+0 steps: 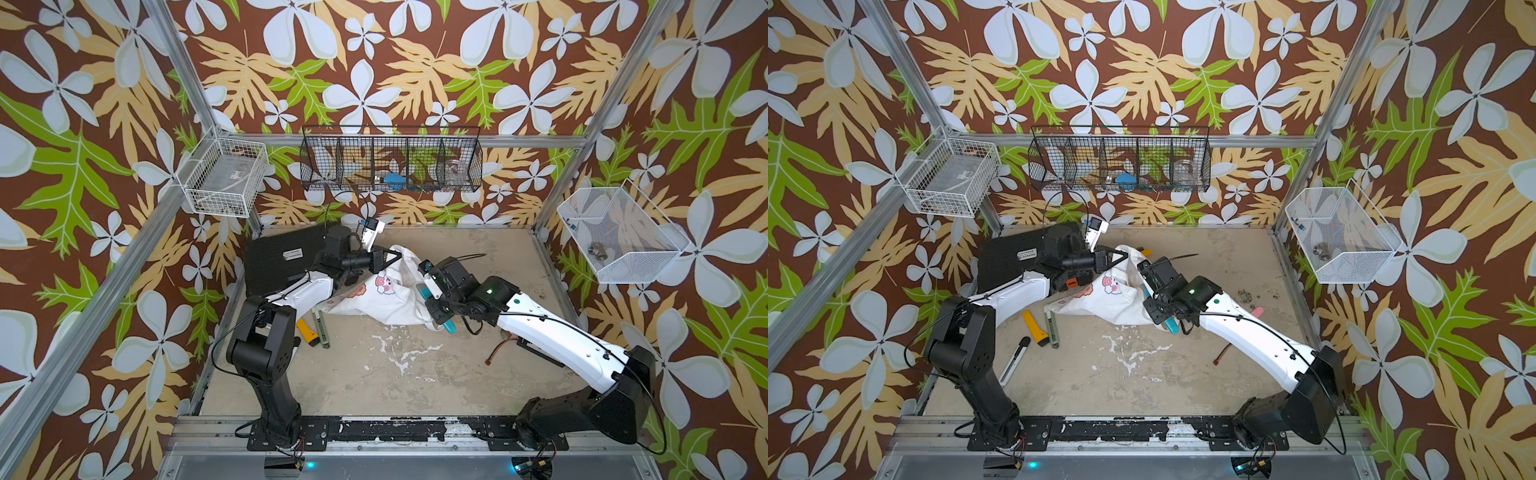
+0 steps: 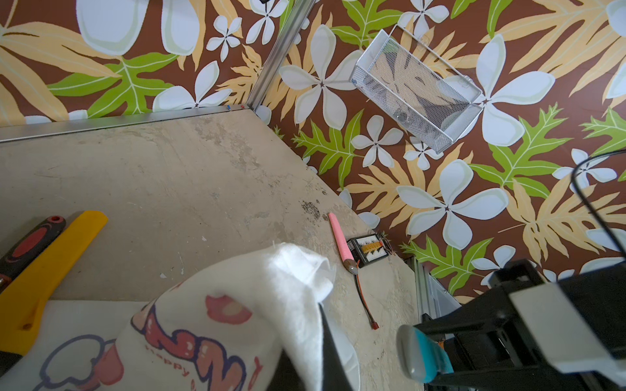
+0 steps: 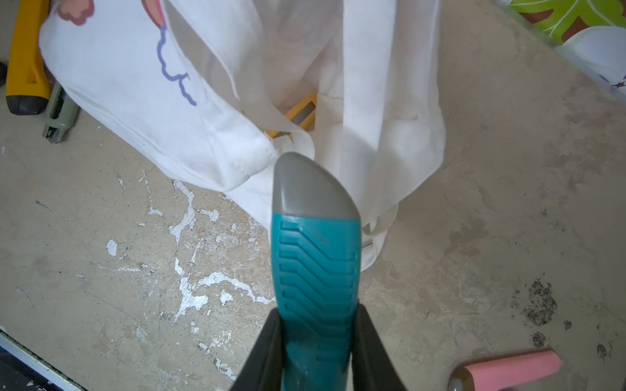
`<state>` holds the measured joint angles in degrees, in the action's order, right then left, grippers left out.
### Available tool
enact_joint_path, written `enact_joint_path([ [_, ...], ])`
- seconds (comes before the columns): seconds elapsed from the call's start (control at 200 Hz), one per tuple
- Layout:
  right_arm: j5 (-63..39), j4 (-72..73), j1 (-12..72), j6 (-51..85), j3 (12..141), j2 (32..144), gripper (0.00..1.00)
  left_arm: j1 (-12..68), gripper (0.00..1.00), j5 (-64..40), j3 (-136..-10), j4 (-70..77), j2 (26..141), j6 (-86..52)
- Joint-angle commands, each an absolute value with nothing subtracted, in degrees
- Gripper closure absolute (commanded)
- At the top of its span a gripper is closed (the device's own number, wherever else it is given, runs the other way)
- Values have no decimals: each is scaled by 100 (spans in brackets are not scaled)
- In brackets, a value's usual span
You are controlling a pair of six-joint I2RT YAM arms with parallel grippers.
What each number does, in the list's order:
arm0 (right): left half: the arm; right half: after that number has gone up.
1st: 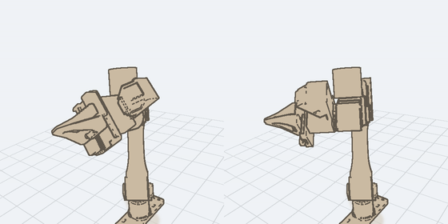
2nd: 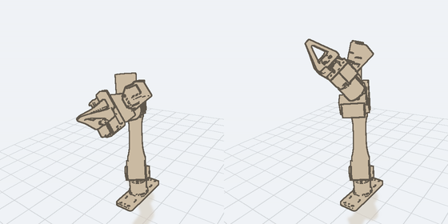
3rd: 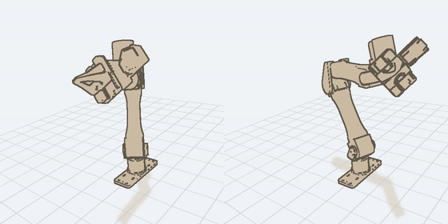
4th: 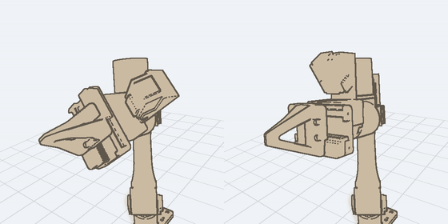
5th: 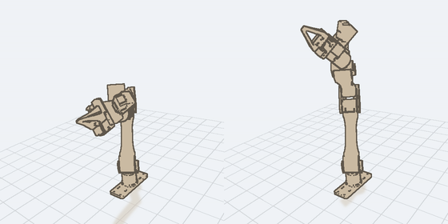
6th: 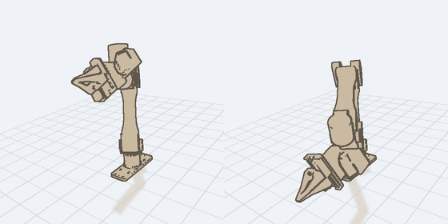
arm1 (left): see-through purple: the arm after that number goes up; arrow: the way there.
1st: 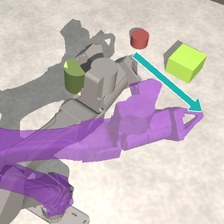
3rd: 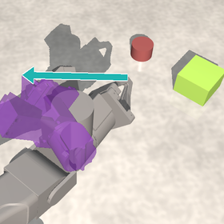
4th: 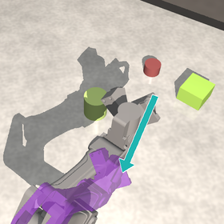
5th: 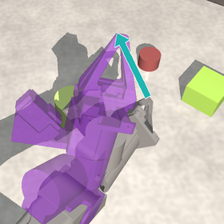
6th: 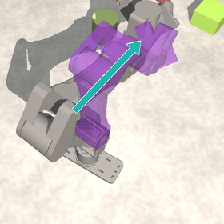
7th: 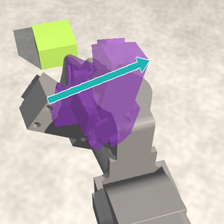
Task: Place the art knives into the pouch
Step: Pick up the utility knife at the center of the board, then place the utility knife in the pouch.
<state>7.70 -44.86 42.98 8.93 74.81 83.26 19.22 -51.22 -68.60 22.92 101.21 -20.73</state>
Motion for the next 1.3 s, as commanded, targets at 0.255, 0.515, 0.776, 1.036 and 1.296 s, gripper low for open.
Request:
enact_joint_path([
  [0.255, 610, -4262, 4155, 405, 8379, 9551, 83, 2048, 100, -5223, -6681, 2320, 9864, -1949],
  [0.515, 262, -4070, 3742, 132, 9192, 10339, 83, 2092, 100, -5305, -6515, 2409, 9625, -1976],
  [0.776, -597, -2981, 3494, 275, 8946, 10273, 76, 2138, 100, -5321, -6539, 2426, 9598, -2013],
  [1.036, -764, -1685, 3445, 421, 8181, 9819, 74, 2142, 100, -5334, -6619, 2355, 9620, -2021],
  [1.296, -369, 106, 3430, 502, 7025, 9261, 73, 2143, 100, -5361, -6667, 2356, 9653, -2031],
])
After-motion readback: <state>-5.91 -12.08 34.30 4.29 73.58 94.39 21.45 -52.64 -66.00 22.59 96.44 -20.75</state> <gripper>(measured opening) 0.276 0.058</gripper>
